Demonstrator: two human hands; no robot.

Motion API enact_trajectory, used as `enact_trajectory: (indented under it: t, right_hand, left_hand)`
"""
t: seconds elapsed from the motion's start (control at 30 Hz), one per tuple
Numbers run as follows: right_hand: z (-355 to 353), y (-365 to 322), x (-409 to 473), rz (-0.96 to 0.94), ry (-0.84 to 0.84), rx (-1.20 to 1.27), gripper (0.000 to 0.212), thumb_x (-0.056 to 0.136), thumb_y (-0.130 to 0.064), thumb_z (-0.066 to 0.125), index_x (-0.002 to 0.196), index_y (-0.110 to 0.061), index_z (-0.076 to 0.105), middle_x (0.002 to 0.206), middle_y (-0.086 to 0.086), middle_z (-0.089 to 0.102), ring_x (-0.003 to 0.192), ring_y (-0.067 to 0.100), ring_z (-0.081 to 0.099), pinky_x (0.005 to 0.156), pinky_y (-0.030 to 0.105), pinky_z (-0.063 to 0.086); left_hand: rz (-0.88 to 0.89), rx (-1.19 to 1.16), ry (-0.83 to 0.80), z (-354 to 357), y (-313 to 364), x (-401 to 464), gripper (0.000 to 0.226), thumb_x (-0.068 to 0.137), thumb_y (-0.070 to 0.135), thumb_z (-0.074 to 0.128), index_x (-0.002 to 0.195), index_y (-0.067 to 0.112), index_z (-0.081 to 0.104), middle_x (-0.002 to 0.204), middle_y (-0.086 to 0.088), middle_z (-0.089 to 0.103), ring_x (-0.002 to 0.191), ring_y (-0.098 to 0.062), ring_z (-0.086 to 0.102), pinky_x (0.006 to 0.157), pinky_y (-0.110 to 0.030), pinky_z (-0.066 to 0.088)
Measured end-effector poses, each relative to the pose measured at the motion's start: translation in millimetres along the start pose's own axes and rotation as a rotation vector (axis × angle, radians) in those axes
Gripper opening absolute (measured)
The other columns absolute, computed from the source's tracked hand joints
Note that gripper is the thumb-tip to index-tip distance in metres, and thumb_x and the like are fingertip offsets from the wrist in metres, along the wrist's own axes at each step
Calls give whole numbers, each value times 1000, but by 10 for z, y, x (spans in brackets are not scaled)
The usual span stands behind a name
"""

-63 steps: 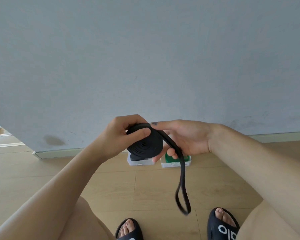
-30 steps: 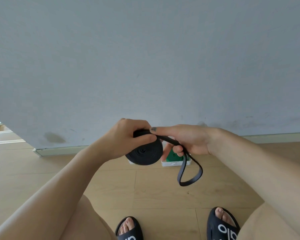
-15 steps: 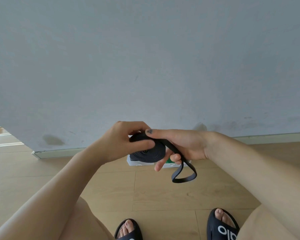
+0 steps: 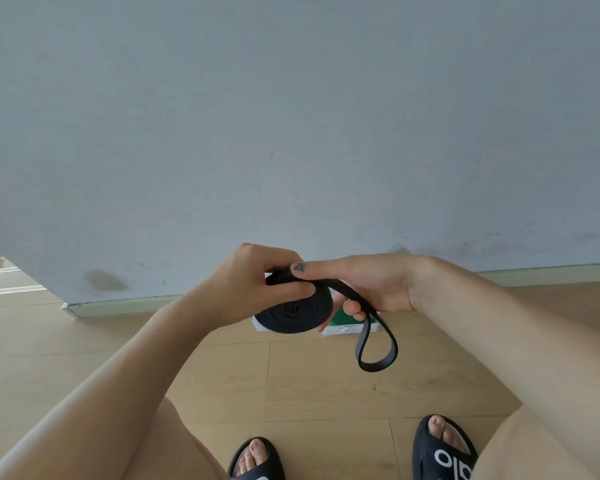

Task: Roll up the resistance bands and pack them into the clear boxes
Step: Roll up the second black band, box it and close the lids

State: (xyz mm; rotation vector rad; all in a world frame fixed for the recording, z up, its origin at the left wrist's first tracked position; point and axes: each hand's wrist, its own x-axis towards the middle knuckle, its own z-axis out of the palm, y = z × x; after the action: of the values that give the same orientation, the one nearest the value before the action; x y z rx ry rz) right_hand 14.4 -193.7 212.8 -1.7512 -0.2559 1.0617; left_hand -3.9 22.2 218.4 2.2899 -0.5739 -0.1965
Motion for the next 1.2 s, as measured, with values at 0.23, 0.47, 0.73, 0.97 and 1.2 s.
enact_trajectory:
  t: [0.23,0.47,0.73,0.97,1.2]
  right_hand:
    - [-181,5,-69,18,-106,138,69,91,-72,56,142,-26,55,119,22,74,59,15,31,66,29,35]
    - [-49,15,-9,66,-1,30,56,93,-64,61,134,-26,64,102,7,80,55,14,21,60,28,25]
    - [-64,35,41,56,31,16,66,86,-76,59,131,-29,65,105,14,79,55,14,25,62,27,30]
    - [-65,-37,-91,-44,-168,204,67,98,-70,43,144,-21,52,116,20,75,50,8,43,65,30,27]
    - [12,8,-3,16,-59,88,62,93,-70,54,133,-24,62,107,16,78,53,12,30,64,28,30]
  left_hand:
    - [-2,-181,137,-79,-24,-16,15,97,13,69,95,26,76,86,5,74,82,-7,67,71,-16,50]
    - [-45,98,2,-21,6,-14,9,90,30,77,89,38,72,84,13,71,85,-7,65,71,-21,51]
    - [18,92,36,-6,-10,3,12,94,25,72,84,30,71,73,5,65,69,-11,57,62,-24,43]
    - [-6,-253,159,-95,-35,-6,9,89,31,68,92,27,75,86,3,74,83,-12,70,71,-21,54]
    - [-26,-5,17,-94,-32,-72,9,88,27,80,93,31,74,83,9,72,81,-7,66,69,-18,50]
